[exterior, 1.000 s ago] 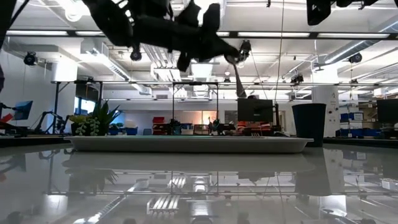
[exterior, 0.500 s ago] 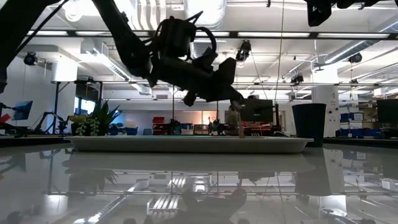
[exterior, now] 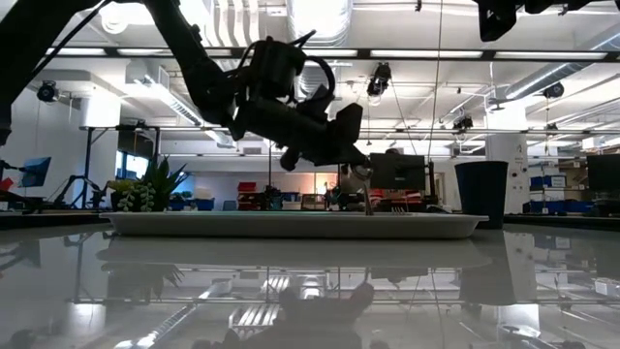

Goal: Pick and place plate/cup/fork/spoon on tray
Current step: Put the black spoon on the gray tray to the right side of the light green plate

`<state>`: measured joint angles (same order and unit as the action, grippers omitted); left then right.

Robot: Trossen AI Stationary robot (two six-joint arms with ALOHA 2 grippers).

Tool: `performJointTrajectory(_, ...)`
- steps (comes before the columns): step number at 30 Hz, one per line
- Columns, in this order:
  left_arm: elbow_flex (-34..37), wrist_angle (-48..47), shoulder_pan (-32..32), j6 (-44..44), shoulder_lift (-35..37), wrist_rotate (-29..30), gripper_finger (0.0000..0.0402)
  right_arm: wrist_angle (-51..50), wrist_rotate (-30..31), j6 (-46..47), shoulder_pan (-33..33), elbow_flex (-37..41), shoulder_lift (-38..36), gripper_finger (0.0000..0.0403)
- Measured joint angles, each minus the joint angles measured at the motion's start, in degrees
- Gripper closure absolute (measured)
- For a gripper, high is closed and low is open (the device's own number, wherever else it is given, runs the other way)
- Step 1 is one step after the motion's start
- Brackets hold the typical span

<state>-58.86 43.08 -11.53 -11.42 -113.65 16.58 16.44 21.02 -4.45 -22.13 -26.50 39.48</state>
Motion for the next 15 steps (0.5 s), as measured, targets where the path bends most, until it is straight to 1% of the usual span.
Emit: performJointTrajectory(15,0.1,-0.1,0.0,1.2,0.0,-1.0,0.0401,0.1,0.0,0.5,0.0,0.0,0.0,0.0394)
